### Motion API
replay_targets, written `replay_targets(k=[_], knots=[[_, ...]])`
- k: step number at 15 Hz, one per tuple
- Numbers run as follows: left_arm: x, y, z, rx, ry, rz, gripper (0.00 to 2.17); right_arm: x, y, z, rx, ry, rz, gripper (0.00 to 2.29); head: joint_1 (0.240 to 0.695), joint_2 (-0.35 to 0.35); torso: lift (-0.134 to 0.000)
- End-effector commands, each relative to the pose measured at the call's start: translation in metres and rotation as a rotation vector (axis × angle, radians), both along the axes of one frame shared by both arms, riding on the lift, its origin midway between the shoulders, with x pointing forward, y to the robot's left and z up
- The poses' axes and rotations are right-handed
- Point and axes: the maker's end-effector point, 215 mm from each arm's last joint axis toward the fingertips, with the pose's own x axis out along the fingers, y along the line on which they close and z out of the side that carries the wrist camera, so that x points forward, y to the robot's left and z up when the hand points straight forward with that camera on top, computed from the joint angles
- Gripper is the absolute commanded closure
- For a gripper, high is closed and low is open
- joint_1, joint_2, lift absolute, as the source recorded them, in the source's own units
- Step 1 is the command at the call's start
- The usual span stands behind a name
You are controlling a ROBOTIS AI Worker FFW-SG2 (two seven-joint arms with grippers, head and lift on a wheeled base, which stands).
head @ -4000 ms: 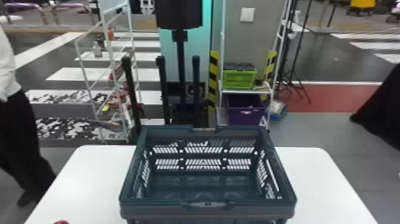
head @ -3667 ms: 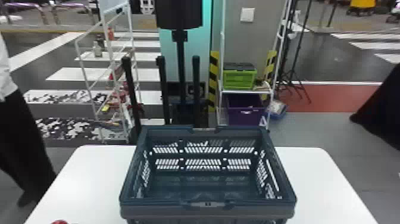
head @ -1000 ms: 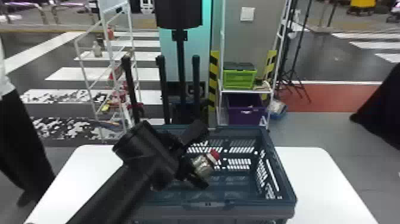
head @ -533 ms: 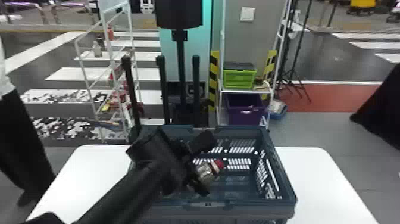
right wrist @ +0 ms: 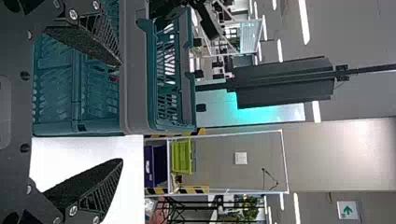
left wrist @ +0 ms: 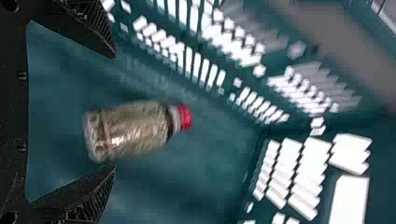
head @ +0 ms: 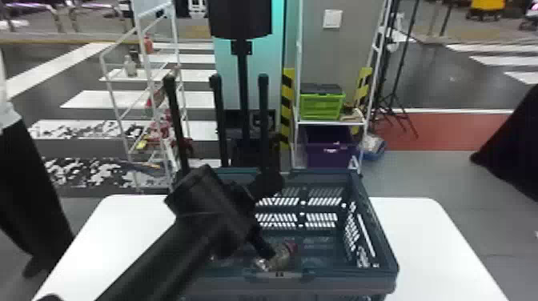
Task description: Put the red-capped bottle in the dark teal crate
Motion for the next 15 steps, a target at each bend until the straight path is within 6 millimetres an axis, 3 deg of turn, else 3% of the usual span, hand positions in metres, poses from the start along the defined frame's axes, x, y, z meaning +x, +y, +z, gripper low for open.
replay_targets(k=[1,3,6,8,10,13,15], knots=[[0.006,0.016,0.040,-0.110,-0.046,0.104,0.02,-0.001,0.000,0.000,-0.002,0.001,0.000,0.15,0.499,0.000,0.000],[0.007,0.037,0.082,-0.210,-0.124,0.199,0.02,-0.001,-0.001,-0.001,-0.003,0.002,-0.002,0.15,0.499,0.000,0.000],[-0.014,0.073,0.128,-0.366,-0.234,0.318,0.03,0.000,-0.001,0.001,-0.004,-0.002,-0.002,0.15,0.499,0.000,0.000],[-0.041,0.107,0.136,-0.445,-0.290,0.426,0.03,0.001,-0.002,0.004,-0.006,-0.007,-0.001,0.15,0.499,0.000,0.000],[-0.082,0.155,0.132,-0.436,-0.374,0.566,0.03,0.001,-0.001,0.005,-0.008,-0.010,0.002,0.15,0.499,0.000,0.000],[-0.127,0.202,0.164,-0.452,-0.629,0.681,0.03,0.002,-0.001,0.006,-0.012,-0.012,0.008,0.15,0.499,0.000,0.000],[-0.160,0.212,0.187,-0.518,-0.813,0.714,0.03,0.002,-0.001,0.003,-0.015,-0.007,0.013,0.15,0.499,0.000,0.000]])
